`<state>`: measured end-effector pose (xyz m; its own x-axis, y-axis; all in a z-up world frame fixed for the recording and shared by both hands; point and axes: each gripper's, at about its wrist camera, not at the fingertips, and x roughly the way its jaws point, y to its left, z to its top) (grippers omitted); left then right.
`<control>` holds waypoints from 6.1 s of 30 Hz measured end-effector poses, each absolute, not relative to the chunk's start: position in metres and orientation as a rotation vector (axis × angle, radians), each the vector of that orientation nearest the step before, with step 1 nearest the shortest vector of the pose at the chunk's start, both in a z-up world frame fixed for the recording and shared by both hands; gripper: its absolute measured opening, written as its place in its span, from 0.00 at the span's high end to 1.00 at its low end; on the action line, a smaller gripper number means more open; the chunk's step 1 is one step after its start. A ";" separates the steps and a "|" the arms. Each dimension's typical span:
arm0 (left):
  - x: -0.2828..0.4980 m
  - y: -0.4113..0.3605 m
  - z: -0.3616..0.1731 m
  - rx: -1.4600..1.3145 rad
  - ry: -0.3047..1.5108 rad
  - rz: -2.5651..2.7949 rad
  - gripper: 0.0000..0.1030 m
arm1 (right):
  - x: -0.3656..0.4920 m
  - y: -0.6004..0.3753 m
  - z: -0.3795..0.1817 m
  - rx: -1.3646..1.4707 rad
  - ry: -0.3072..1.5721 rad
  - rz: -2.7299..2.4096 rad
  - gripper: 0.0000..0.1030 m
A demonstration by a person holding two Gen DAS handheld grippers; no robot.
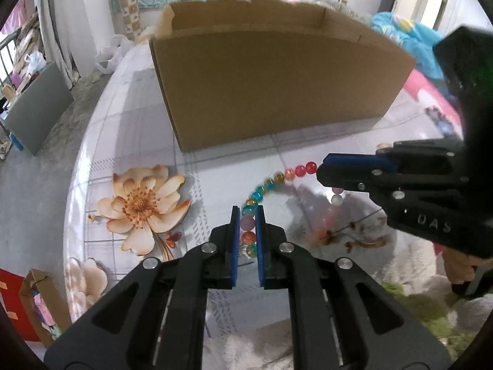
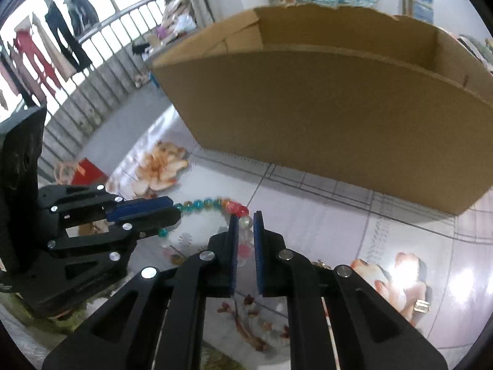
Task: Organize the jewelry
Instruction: 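Lift the bead bracelet with the left gripper and drop it into the box, then withdraw the left gripper from the box back toward the table, then grasp the gold charm chain with the left gripper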
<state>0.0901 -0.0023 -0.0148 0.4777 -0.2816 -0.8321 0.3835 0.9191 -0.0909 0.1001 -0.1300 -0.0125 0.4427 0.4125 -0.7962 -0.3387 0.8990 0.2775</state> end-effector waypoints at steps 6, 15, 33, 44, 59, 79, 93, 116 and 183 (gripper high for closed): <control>0.082 0.003 0.020 0.044 0.923 -0.456 0.92 | 0.090 -0.143 0.015 0.155 0.935 0.470 0.91; 0.082 0.004 0.090 -0.018 0.756 -0.536 0.92 | 0.090 -0.156 0.078 0.189 0.771 0.505 0.90; 0.228 -0.012 0.098 0.029 0.794 -0.428 0.92 | 0.234 -0.149 0.076 0.225 0.851 0.420 0.90; 0.223 0.033 0.078 -0.092 0.818 -0.363 0.55 | 0.236 -0.173 0.067 0.231 0.846 0.393 0.87; 0.212 0.072 0.018 -0.442 1.012 -0.435 0.22 | 0.167 -0.344 0.033 0.627 0.840 0.132 0.51; 0.182 0.040 0.016 -0.435 1.032 -0.484 0.18 | 0.096 -0.328 0.019 0.641 0.926 0.168 0.49; 0.116 0.080 0.027 -0.373 0.904 -0.399 0.15 | 0.040 -0.333 0.040 0.392 0.810 0.015 0.32; 0.100 0.015 -0.046 0.116 1.037 -0.321 0.08 | 0.066 -0.275 0.001 0.140 0.913 -0.034 0.24; 0.105 -0.106 -0.042 0.394 0.973 -0.696 0.84 | 0.054 -0.252 -0.036 0.221 0.934 0.200 0.42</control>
